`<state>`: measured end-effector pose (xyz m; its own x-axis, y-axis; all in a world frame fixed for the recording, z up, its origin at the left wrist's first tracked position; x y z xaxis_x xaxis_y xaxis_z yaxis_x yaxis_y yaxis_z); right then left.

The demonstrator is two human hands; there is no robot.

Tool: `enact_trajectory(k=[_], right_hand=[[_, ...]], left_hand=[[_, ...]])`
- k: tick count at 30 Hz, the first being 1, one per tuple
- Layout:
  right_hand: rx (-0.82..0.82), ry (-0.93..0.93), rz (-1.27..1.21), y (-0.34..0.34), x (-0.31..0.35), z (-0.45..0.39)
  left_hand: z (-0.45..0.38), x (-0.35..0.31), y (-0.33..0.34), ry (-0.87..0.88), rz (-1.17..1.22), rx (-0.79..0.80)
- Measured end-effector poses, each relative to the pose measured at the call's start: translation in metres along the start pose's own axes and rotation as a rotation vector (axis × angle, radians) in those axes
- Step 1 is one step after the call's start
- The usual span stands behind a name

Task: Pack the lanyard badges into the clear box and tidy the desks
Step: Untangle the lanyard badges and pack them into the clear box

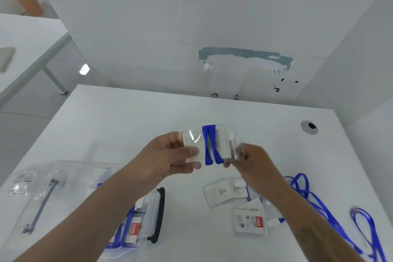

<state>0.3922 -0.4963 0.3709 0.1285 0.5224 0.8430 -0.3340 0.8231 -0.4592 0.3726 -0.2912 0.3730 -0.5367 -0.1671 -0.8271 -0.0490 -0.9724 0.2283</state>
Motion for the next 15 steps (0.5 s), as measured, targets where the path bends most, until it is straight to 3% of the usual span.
enact_trajectory(k=[4, 7, 11, 15], right_hand=[[0.213, -0.134, 0.327, 0.061, 0.015, 0.038], [0.194, -0.291, 0.630, 0.078, 0.040, 0.045], [0.033, -0.433, 0.636, 0.079, 0.066, 0.025], [0.104, -0.355, 0.525, 0.107, 0.078, 0.003]], left_hand=[[0.007, 0.007, -0.032, 0.024, -0.141, -0.297], [0.019, 0.013, -0.053, 0.037, -0.311, -0.352], [0.039, 0.016, -0.080, 0.008, -0.423, -0.298], [0.061, 0.019, -0.119, -0.052, -0.445, -0.283]])
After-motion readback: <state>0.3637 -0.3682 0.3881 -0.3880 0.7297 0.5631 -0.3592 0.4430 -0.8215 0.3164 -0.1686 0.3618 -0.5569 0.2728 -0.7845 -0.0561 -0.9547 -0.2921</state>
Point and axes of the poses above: each hand's wrist, its own z-axis away from the middle knuckle, its own y-axis out of the palm, x = y × z, the point moved 3 cm from there along -z, towards the middle knuckle
